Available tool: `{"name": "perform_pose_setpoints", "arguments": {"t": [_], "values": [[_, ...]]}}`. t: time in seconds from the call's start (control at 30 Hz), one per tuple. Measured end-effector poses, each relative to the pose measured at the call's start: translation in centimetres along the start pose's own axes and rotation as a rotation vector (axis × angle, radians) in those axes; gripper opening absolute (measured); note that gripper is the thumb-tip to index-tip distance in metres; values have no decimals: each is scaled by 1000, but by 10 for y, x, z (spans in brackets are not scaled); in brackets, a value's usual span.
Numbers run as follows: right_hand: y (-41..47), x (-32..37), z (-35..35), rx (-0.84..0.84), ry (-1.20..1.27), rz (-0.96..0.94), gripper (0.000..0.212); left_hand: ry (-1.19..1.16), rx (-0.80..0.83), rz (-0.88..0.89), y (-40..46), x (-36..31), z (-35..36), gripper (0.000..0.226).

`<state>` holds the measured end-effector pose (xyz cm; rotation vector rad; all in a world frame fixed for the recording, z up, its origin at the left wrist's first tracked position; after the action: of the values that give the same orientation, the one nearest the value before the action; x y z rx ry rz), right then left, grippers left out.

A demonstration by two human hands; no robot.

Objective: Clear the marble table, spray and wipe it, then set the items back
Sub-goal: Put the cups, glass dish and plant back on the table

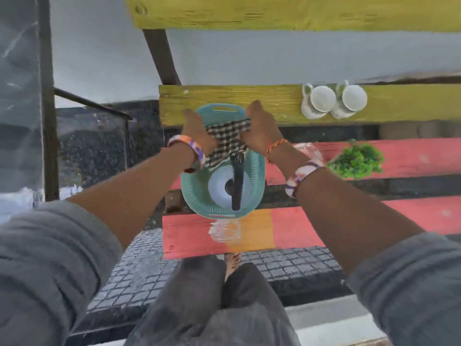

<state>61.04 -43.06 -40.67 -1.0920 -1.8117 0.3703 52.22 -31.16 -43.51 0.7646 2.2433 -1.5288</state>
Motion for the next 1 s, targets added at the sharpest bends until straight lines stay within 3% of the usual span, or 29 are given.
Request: {"name": "perform_pose_setpoints", "arguments": {"t": [0.07,0.27,0.33,0.4,0.47,0.53,0.73,0.8,0.9,1.0], "values": [[12,4,4,-4,-47,5,33,125,108,49,8,-6,21,20],[17,25,2,56,-304,95,55,439,269,-56,20,2,21,25],[13,29,-5,82,-379,142,45,560,302,-66,21,-9,11,35],[8,33,-17,67,-412,154,27,579,302,-5,15,-38,2,25],[2,30,-33,14,-363,137,17,576,254,113,7,-77,-7,8],[-6,21,-56,-52,-257,131,21,611,228,247,-3,-121,-5,2],[-63,-25,-149,-400,-149,116,19,716,281,424,-31,-211,50,17],[-76,-49,-167,-424,-138,176,35,782,315,411,-27,-220,74,22],[-73,-94,-163,-78,-238,370,69,1036,336,323,26,-219,115,28],[-73,-140,-155,270,-485,478,67,1066,322,249,112,-211,145,24]]}}
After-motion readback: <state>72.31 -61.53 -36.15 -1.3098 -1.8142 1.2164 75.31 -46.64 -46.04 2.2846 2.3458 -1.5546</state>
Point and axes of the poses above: each hand's wrist, its own y-axis towards the middle knuckle, its own z-axis out of the palm, x = y × z, the point moved 8 cm from there along y, towards the middle knuckle, and after that the axes turned 15 degrees about x, right-handed, at the moved point
